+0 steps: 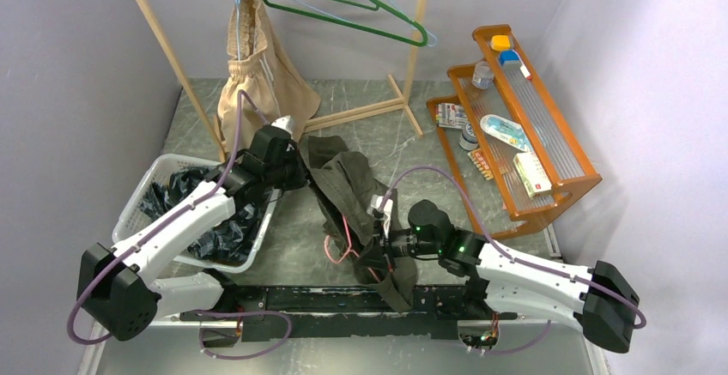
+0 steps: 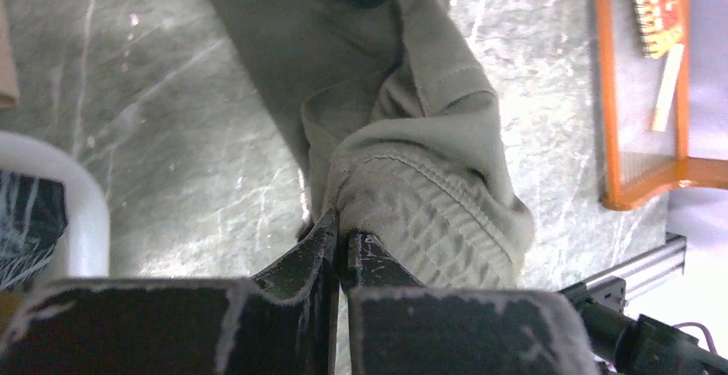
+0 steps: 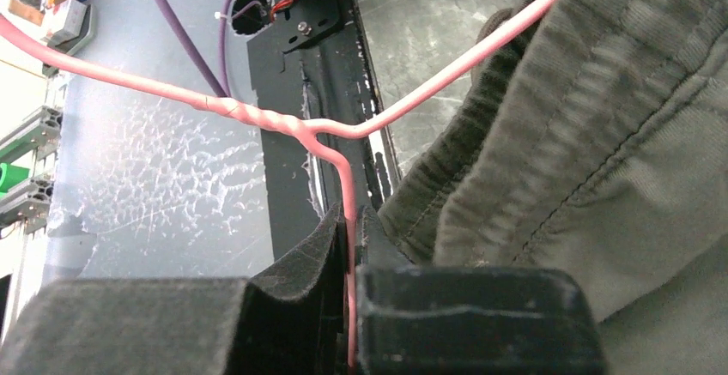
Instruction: Remove the shorts from the hanger
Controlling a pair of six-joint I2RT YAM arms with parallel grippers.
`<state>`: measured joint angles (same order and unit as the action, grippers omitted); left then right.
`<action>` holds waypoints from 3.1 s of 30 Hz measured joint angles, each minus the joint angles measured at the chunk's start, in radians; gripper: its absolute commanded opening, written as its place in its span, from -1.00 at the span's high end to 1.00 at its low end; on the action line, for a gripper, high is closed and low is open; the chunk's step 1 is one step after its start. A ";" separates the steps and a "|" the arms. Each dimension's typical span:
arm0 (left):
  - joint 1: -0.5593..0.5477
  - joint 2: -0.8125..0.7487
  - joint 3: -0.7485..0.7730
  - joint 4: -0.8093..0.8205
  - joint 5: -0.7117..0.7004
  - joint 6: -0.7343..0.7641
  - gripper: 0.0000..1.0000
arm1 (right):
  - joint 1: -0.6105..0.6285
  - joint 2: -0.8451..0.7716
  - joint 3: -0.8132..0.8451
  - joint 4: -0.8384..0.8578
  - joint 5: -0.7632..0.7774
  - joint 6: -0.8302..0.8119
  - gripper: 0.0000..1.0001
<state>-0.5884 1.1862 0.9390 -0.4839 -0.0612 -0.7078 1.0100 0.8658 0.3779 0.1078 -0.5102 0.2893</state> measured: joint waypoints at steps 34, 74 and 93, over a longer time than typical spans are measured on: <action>-0.093 0.146 0.202 -0.063 -0.186 0.069 0.73 | 0.005 -0.039 0.044 -0.010 -0.123 -0.010 1.00; -0.364 -0.240 -0.307 0.546 -0.051 -0.105 -0.36 | -0.227 0.161 0.144 0.086 0.342 0.388 1.00; -0.388 -0.064 -0.089 0.482 -0.206 0.004 0.14 | -0.229 0.243 0.205 0.072 0.155 0.379 1.00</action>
<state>-0.9768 1.1225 0.8505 -0.0021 -0.2668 -0.7040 0.7807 1.1084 0.5827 0.1802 -0.3553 0.6682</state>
